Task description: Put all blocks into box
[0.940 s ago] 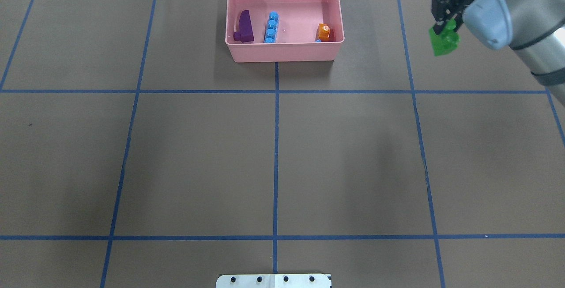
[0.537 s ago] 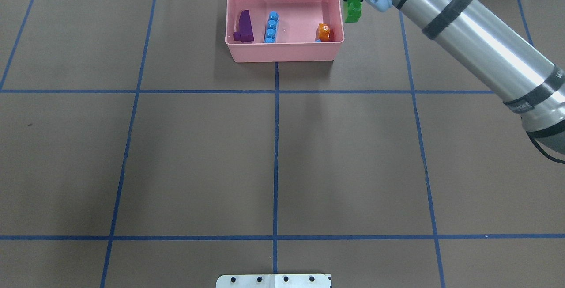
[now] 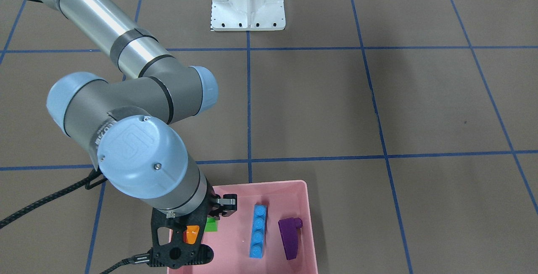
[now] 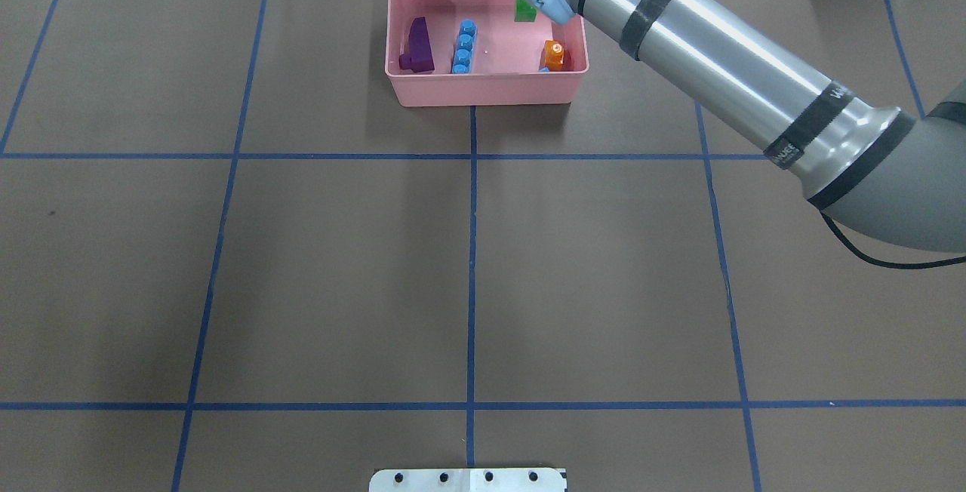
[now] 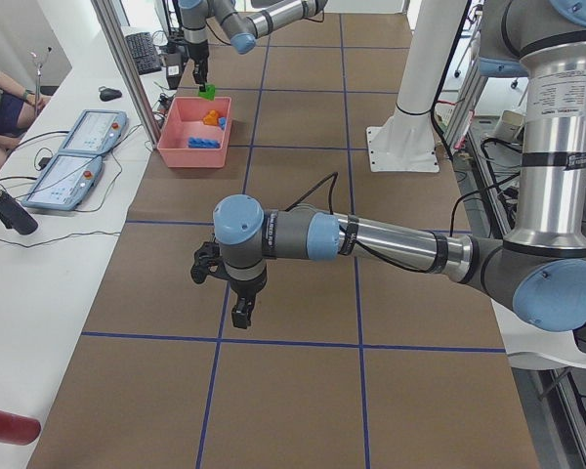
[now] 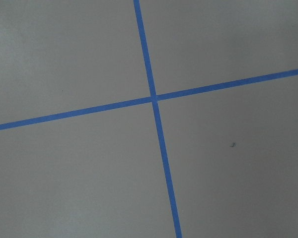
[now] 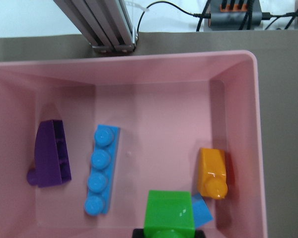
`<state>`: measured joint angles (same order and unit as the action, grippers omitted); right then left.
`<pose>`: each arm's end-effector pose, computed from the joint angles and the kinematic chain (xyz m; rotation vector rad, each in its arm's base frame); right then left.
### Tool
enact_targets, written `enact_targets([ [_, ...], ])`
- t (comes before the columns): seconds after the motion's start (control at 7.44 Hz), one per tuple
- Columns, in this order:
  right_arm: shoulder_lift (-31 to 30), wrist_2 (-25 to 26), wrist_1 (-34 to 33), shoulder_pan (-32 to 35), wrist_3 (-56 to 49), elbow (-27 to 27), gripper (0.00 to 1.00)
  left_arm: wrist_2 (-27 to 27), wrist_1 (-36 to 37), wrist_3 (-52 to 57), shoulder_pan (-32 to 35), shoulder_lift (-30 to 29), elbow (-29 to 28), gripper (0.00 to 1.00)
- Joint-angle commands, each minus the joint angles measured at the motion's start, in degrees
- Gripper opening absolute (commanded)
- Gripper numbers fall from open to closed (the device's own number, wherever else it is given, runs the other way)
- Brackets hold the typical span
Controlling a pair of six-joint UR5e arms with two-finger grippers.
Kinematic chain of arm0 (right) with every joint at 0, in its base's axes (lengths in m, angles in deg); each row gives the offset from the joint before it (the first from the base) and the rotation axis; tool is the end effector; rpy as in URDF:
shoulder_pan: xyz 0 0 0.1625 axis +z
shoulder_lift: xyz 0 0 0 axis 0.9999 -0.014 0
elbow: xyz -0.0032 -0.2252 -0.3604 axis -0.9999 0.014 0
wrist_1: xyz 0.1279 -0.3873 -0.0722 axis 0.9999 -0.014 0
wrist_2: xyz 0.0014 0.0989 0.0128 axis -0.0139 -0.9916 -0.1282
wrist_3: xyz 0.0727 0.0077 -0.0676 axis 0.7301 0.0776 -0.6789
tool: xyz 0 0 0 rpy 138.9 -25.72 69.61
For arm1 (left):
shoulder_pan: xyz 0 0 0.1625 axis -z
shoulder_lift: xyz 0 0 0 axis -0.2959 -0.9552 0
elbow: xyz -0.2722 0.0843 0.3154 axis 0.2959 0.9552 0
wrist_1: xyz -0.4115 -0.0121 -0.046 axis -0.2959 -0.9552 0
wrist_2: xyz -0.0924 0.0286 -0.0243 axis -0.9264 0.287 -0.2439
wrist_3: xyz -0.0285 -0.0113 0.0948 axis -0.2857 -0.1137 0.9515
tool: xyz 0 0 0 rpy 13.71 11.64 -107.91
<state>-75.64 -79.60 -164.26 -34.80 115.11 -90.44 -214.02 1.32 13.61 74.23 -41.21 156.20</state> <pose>-0.4532 -0.7693 0.1278 0.0877 -0.8414 0.0679 -0.0748 -0.4792 0.5816 0.1121 0.7816 0.1572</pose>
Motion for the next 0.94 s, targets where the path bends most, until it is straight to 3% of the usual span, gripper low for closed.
enact_targets([
  [0.0, 4.0, 8.6, 11.7, -4.1, 6.8, 9.9, 0.00, -2.0, 0.0, 0.0, 0.0, 0.0, -0.1, 1.00],
  [0.13, 4.1, 9.0, 12.3, -4.5, 8.6, 10.2, 0.00, -2.0, 0.0, 0.0, 0.1, 0.0, -0.1, 1.00],
  [0.27, 4.1, 9.0, 12.3, -4.8, 8.8, 10.2, 0.21, -2.0, 0.0, 0.0, 0.0, 0.0, -0.1, 1.00],
  [0.4, 4.0, 9.2, 12.2, -4.9, 8.7, 10.2, 0.99, -2.0, 0.0, 0.0, 0.0, 0.0, -0.1, 1.00],
  [0.81, 3.8, 8.6, 9.8, -4.5, 7.1, 9.9, 0.99, -2.0, 0.0, 0.0, 0.0, -0.1, -0.4, 1.00],
])
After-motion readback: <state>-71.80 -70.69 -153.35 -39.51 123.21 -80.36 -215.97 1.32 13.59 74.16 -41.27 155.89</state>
